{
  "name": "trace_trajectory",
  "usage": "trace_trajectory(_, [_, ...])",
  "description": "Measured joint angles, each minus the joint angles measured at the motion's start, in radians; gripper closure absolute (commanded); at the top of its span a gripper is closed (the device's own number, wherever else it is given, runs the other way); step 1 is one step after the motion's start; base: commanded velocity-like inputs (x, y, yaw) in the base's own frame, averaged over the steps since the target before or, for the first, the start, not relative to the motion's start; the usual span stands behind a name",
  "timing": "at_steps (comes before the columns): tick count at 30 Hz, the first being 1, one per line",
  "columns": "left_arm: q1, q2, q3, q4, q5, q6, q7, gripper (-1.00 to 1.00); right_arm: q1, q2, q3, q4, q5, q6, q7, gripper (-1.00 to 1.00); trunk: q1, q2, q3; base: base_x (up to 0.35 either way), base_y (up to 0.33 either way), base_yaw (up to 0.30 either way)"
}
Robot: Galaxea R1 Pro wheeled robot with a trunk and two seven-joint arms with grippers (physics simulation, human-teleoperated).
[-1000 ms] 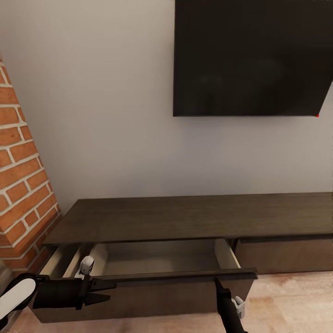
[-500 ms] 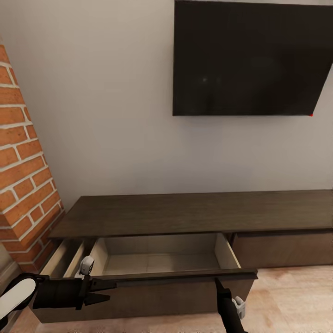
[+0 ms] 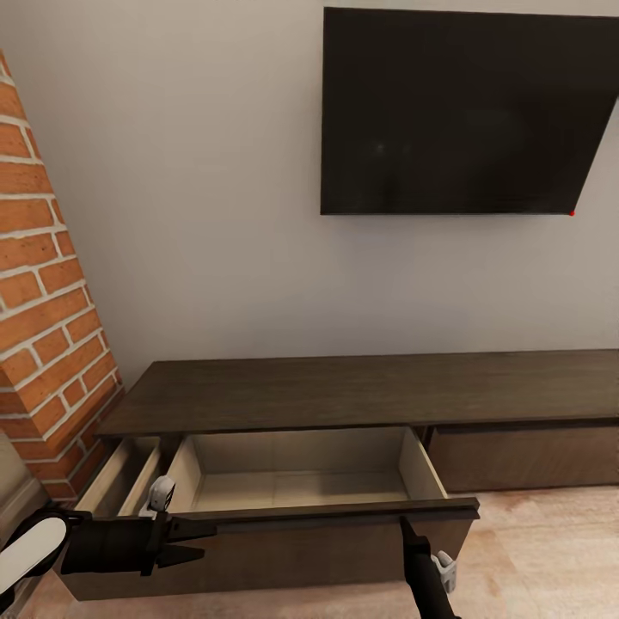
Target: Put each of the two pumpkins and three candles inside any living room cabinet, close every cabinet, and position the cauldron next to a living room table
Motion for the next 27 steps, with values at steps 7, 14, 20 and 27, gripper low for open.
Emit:
trace_trajectory(7, [0.000, 0.000, 0.000, 0.001, 0.000, 0.000, 0.000, -1.00, 0.001, 0.000, 0.000, 0.000, 0.001, -0.001, 0.001, 1.00, 0.000, 0.000, 0.000, -0.011, 0.000, 0.000])
trace_trajectory(14, [0.000, 0.000, 0.000, 0.000, 0.000, 0.000, 0.000, -1.00, 0.001, 0.000, 0.000, 0.000, 0.001, -0.001, 0.001, 1.00, 0.000, 0.000, 0.000, -0.030, 0.000, 0.000])
trace_trajectory(20, [0.000, 0.000, 0.000, 0.001, 0.000, 0.000, 0.000, -1.00, 0.000, 0.000, 0.000, 0.000, 0.001, -0.001, 0.001, 1.00, 0.000, 0.000, 0.000, -0.007, 0.000, 0.000])
trace_trajectory(27, [0.000, 0.000, 0.000, 0.001, 0.000, 0.000, 0.000, -1.00, 0.000, 0.000, 0.000, 0.000, 0.001, -0.003, 0.000, 1.00, 0.000, 0.000, 0.000, -0.029, 0.000, 0.000])
